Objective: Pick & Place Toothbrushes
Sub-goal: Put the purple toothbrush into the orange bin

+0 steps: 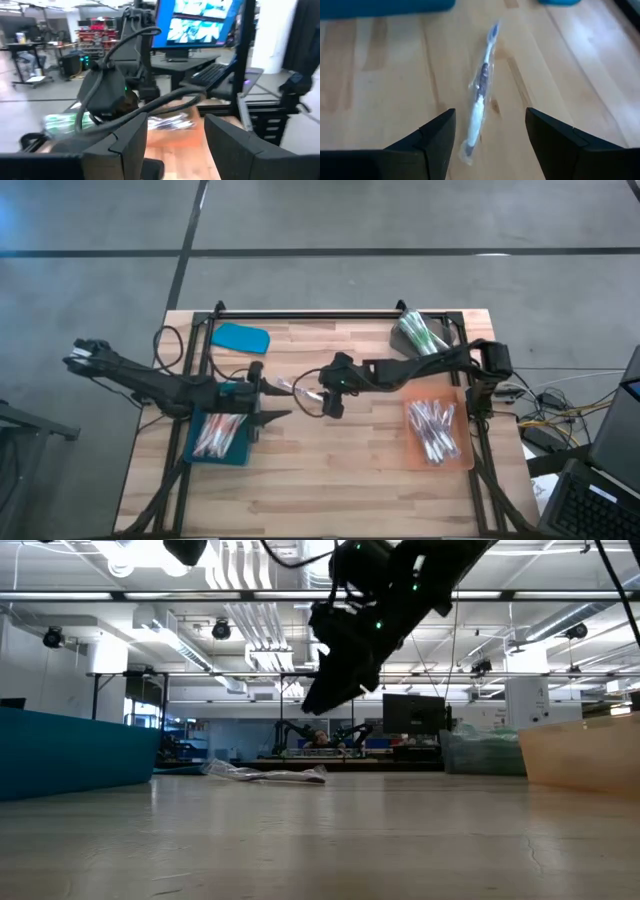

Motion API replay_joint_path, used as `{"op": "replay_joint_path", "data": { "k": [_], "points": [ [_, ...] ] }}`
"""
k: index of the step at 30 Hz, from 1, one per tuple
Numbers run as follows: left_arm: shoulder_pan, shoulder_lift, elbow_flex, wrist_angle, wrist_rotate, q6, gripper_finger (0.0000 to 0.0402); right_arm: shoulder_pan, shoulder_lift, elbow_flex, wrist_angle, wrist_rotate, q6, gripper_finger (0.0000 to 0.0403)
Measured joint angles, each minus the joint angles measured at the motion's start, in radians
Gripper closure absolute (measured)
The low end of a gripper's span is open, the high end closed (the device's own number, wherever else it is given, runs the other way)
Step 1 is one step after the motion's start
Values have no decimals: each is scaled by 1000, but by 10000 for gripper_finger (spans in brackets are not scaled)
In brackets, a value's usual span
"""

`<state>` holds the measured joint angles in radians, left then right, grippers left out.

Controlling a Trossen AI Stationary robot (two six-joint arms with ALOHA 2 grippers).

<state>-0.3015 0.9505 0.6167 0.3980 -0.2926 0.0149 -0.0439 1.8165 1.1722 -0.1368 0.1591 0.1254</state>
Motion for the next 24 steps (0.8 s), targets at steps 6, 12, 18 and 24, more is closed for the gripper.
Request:
{"op": "replay_joint_path", "data": {
  "k": [6, 12, 18, 24],
  "points": [
    [30, 21, 0, -22, -69, 19, 199, -17, 62, 2, 18, -30, 2, 151],
    [31, 9, 0, -38, -91, 19, 199, -17, 129, 2, 71, -33, 3, 140],
    [27, -22, 0, -26, -90, 28, 199, -15, 216, 40, 71, -31, 5, 151],
    [25, -20, 0, -42, -83, 10, 199, -19, 271, 86, 70, -28, 6, 178]
  ]
}}
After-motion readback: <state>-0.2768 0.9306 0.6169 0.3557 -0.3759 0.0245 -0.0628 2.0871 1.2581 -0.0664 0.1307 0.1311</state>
